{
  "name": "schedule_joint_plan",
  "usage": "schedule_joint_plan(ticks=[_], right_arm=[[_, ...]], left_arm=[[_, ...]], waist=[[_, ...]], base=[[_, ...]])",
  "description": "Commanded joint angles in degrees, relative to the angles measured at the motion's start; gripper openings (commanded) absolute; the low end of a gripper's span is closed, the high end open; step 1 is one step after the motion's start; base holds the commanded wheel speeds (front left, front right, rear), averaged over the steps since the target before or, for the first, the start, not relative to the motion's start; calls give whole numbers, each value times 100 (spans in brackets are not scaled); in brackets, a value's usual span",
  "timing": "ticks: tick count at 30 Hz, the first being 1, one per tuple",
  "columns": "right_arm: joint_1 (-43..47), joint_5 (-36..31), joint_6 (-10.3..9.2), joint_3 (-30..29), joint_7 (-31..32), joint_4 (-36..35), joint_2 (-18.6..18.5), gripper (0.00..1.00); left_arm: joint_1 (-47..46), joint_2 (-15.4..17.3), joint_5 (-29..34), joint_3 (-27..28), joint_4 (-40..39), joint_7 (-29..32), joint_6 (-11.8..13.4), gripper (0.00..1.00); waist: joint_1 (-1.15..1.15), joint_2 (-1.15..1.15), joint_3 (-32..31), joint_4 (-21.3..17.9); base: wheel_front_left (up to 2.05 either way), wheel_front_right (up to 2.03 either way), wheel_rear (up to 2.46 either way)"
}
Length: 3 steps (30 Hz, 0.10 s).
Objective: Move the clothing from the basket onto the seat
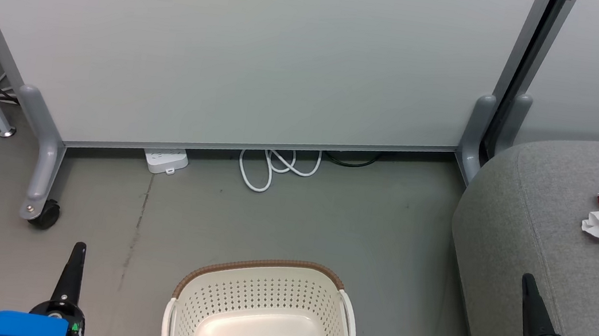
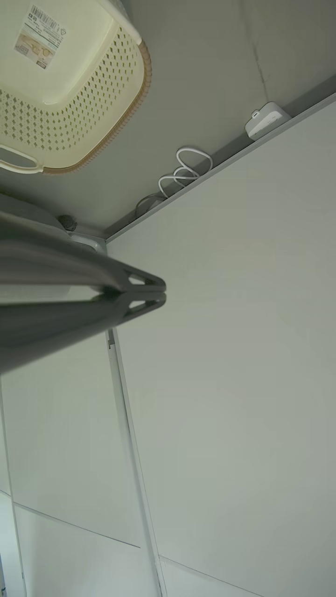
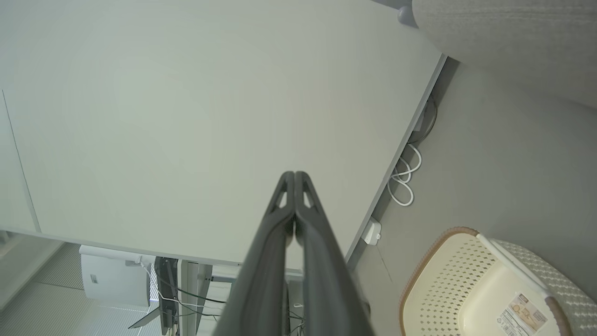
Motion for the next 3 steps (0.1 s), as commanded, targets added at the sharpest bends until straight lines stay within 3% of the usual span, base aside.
schedule_joint_plan(ticks=[1, 3], right_arm=[[-138, 157, 1, -17, 25, 2, 20, 0], [-149, 265, 1, -21, 39, 11, 23, 0]], left_arm=[[-136, 44, -129, 51, -68, 34, -10, 0], [-139, 44, -211, 70, -83, 68, -10, 0]], waist=[[0, 0, 1, -6], [0, 0, 3, -13]], base=[[0, 0, 0], [0, 0, 0]])
